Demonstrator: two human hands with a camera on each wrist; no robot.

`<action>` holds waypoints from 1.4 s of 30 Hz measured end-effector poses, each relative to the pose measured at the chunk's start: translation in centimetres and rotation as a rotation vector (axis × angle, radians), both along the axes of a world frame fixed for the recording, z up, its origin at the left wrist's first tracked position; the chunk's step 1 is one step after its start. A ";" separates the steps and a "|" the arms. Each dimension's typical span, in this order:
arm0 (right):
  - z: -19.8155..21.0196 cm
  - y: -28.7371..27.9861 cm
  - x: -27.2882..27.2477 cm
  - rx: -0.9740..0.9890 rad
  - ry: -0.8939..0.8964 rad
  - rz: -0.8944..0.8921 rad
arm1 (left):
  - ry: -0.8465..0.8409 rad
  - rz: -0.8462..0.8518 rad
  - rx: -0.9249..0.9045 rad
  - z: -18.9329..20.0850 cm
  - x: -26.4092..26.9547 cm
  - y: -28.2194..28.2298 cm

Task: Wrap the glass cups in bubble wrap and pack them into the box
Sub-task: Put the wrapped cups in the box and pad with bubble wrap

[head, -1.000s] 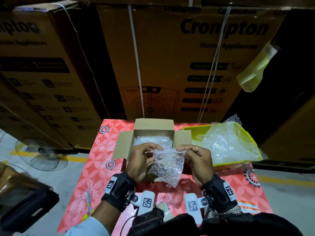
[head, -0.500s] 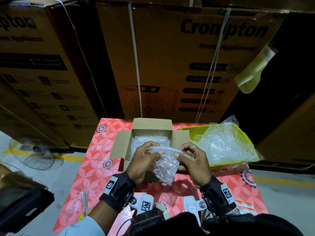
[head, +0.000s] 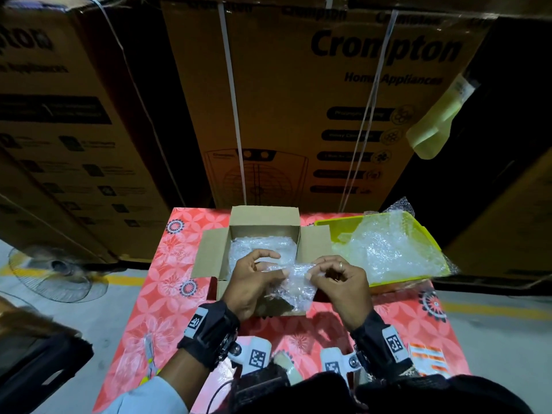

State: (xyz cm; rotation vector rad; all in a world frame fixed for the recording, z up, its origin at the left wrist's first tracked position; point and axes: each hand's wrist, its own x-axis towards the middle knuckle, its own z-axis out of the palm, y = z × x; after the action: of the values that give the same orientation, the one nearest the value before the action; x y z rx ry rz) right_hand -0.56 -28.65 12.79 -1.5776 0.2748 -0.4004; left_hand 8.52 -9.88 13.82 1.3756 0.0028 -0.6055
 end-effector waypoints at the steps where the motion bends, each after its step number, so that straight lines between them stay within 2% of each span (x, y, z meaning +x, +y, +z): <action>1: 0.2 0.2 0.0 0.034 0.015 0.003 | 0.013 0.003 -0.003 0.0 0.0 0.0; 4: 0.3 0.7 0.0 0.144 0.081 -0.042 | 0.007 -0.023 -0.031 -0.2 -0.1 0.2; 12: -0.5 1.8 0.0 0.026 0.048 -0.005 | -0.064 -0.096 0.049 -0.6 0.6 1.0; 17: -0.6 3.0 0.7 0.007 0.004 -0.037 | 0.012 -0.077 0.087 0.0 1.7 2.1; 20: -1.0 4.1 0.8 0.043 -0.009 -0.053 | 0.046 -0.059 0.041 -0.3 2.6 3.1; 22: -1.3 5.0 0.9 0.066 -0.005 -0.054 | 0.020 -0.089 0.056 -0.8 3.2 3.7; 25: -1.7 6.4 1.3 -0.027 0.007 -0.080 | -0.022 -0.136 0.111 -2.0 4.1 4.8; 31: -2.4 8.7 1.1 0.007 0.212 0.139 | -0.068 -0.203 0.089 -2.9 5.1 6.8; 36: -2.2 9.3 2.0 -0.135 0.311 0.234 | -0.075 -0.232 0.084 -4.0 6.6 8.2; 38: -1.9 8.5 3.0 -0.221 0.322 0.230 | -0.230 -0.228 0.168 -4.9 7.5 9.0; 41: -2.1 6.4 5.5 -0.268 0.390 0.115 | -0.646 -0.281 0.496 -6.7 9.1 9.9; 42: -2.4 5.6 6.6 -0.304 0.407 0.093 | -0.711 -0.334 0.588 -7.5 9.5 10.0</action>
State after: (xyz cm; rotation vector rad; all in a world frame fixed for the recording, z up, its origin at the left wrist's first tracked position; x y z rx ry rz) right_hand 6.07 -23.08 10.35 -1.9603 0.4661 -0.0436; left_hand 18.06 0.15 6.28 2.1304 -0.6779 -0.3659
